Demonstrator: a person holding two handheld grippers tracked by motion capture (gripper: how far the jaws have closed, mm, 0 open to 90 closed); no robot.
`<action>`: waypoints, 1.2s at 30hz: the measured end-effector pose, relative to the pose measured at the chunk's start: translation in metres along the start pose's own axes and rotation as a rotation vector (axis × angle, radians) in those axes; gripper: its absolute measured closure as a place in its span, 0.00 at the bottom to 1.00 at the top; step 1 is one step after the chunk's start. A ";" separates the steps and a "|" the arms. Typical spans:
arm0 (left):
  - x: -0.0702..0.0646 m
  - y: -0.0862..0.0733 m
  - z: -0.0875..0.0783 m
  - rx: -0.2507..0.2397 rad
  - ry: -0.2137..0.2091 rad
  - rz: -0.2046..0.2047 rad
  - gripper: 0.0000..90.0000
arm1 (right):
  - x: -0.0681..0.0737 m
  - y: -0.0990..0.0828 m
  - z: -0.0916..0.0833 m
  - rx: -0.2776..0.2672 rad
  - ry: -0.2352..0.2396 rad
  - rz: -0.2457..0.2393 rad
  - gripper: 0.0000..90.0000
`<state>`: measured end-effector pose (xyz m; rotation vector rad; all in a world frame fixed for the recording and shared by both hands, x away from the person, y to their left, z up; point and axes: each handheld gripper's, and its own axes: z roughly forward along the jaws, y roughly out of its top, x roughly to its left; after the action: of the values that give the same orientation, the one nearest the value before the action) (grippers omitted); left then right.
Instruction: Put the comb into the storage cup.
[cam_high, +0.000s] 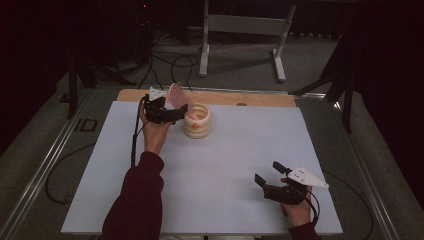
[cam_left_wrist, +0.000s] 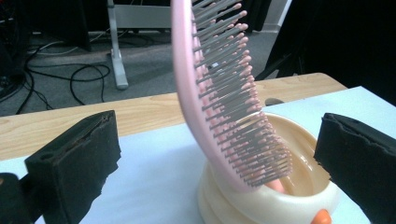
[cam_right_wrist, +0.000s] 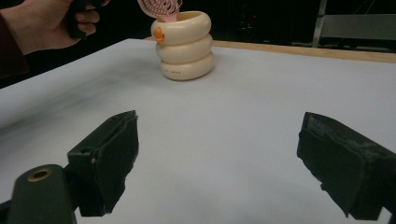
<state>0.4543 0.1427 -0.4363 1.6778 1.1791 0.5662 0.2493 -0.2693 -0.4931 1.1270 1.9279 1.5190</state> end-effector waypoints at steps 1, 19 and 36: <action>0.001 0.000 -0.001 -0.001 0.002 0.003 0.01 | 0.000 0.000 0.000 0.000 0.000 0.001 0.14; 0.011 -0.009 -0.031 0.017 -0.014 0.004 0.00 | 0.002 0.000 0.001 0.004 0.002 -0.005 0.14; 0.019 -0.027 -0.068 0.019 -0.050 0.034 0.00 | 0.004 -0.001 0.003 0.011 0.003 -0.012 0.14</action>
<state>0.3967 0.1915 -0.4347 1.7209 1.1249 0.5322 0.2491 -0.2646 -0.4943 1.1167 1.9431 1.5064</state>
